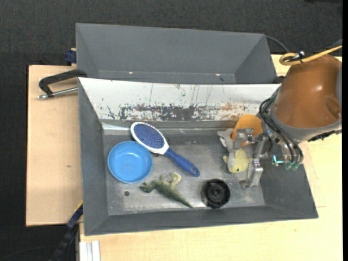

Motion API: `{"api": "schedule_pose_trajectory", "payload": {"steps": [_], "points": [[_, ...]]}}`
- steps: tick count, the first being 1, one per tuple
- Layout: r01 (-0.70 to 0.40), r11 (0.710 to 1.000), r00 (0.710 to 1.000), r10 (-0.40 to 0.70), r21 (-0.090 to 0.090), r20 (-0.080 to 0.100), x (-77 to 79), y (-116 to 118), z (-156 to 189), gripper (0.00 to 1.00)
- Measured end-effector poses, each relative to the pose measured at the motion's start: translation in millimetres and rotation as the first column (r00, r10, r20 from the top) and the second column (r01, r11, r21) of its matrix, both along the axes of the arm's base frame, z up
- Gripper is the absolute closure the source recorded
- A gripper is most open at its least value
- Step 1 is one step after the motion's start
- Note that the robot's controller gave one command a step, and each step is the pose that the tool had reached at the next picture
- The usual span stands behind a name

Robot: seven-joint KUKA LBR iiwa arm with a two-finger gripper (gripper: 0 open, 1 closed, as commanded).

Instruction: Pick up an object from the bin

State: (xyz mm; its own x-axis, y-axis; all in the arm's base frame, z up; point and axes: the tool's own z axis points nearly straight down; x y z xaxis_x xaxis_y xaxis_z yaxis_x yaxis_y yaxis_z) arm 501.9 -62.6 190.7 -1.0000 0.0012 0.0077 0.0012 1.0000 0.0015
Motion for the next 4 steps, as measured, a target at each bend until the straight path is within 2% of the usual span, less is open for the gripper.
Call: {"api": "schedule_pose_trajectory", "payload": {"steps": [1,2,3,4], "points": [[0.065,0.998,0.998,-0.065,0.000,0.008,25.3,-56.4,-119.3,0.00],[0.060,0.998,0.998,-0.060,0.000,0.012,26.5,-54.6,-115.9,1.00],[0.085,0.996,0.996,-0.084,-0.003,0.023,57.5,-78.4,-33.8,1.00],[0.178,0.984,0.984,-0.178,0.000,0.025,81.6,-52.2,59.1,1.00]]}}
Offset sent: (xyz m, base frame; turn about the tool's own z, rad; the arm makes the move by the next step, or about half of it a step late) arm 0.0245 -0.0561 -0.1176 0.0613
